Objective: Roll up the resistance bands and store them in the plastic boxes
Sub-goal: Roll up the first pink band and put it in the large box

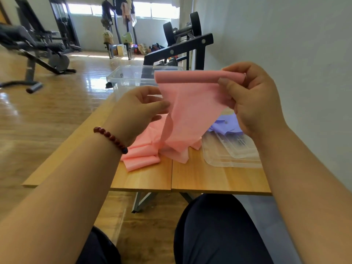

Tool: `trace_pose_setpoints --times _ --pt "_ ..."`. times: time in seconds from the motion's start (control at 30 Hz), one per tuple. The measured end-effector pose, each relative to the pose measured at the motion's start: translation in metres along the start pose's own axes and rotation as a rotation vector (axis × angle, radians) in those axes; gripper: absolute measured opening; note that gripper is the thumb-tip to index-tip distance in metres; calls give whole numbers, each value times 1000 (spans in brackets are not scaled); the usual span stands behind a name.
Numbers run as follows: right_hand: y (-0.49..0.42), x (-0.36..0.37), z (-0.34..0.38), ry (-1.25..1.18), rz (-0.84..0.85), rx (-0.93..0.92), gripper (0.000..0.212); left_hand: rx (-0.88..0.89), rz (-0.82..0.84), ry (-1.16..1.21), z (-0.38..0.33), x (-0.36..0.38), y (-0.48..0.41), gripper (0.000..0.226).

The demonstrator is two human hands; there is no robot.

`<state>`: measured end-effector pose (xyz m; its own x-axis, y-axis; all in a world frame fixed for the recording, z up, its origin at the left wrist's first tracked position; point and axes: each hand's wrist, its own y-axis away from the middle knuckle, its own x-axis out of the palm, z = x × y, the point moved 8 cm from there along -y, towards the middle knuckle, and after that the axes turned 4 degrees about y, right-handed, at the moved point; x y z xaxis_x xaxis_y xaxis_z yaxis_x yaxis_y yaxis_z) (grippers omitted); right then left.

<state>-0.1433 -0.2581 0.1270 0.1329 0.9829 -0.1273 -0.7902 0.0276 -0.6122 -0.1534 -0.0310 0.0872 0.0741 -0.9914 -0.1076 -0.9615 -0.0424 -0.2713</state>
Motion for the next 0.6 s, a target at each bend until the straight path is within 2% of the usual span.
trace_pose_setpoints --times 0.1,0.2,0.23,0.3,0.37,0.4,0.47,0.6 --pt "-10 -5 16 -72 -22 -29 20 57 -109 -66 -15 -5 -7 23" --pt "-21 -7 30 -160 -45 -22 24 67 -2 94 -31 8 -9 26" --pt "-25 -6 34 -184 -48 -25 25 64 37 55 -33 14 -11 33" --pt "-31 -4 44 -239 -41 -32 24 20 -4 -104 -26 18 -15 40" --pt "-36 -3 51 -264 -45 -35 23 -31 -131 -171 -15 11 -21 18" --pt "-37 -3 53 -256 -53 -43 23 -50 -176 -144 -11 7 -21 10" --pt "-40 -5 56 -229 -72 -63 24 -101 -227 -17 -5 1 -22 25" --pt "-47 -8 60 -239 -98 -64 24 -119 -185 262 -17 6 -28 27"
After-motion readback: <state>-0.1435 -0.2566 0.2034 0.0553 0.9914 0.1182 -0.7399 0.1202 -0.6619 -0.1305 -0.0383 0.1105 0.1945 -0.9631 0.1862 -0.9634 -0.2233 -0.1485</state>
